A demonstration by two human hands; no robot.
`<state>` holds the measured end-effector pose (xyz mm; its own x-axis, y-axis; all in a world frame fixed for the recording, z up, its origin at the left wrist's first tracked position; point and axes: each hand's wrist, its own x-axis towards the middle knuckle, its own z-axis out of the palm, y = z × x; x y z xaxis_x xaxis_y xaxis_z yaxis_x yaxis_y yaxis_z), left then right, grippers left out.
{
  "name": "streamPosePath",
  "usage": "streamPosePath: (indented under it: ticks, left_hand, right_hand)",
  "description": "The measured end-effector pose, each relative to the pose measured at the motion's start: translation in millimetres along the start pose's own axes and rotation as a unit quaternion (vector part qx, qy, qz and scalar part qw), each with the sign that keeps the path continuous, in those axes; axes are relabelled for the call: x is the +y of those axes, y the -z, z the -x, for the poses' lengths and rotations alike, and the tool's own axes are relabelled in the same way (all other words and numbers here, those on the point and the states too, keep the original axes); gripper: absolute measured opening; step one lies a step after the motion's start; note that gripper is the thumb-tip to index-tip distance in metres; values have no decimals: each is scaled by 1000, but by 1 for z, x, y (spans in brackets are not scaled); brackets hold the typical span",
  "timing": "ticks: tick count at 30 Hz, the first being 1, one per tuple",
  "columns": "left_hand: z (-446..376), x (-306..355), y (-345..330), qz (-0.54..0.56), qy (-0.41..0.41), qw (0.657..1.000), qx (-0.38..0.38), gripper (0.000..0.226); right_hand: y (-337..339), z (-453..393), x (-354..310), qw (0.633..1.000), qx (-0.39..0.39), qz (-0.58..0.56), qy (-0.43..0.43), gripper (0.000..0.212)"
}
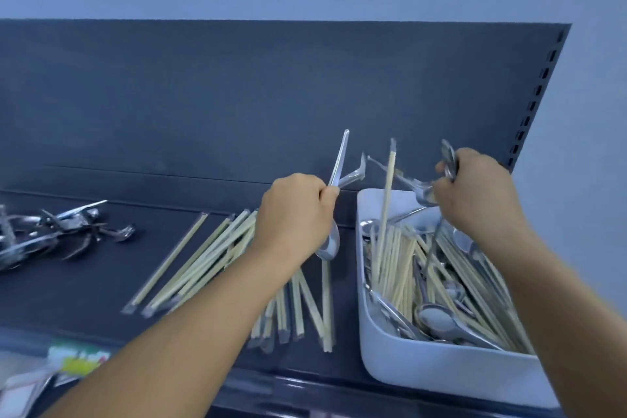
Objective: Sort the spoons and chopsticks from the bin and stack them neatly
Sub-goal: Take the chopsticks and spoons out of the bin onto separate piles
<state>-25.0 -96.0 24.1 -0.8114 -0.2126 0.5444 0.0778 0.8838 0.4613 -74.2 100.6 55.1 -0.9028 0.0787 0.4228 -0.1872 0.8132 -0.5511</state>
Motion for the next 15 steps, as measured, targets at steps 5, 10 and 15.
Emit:
streamPosePath:
  ticks: [5, 10, 15]
  left_hand:
    - [8, -78, 58, -18, 27, 999, 18, 48]
    - [15, -163, 112, -44, 64, 997, 19, 48]
    - [26, -217, 126, -30, 75, 997, -4, 47]
  right_hand:
    - [-51, 20, -73, 999, -8, 10, 44, 8]
    - [-104, 25, -141, 996, -26, 76, 47, 15]
    - [-136, 26, -170, 992, -61, 106, 26, 16]
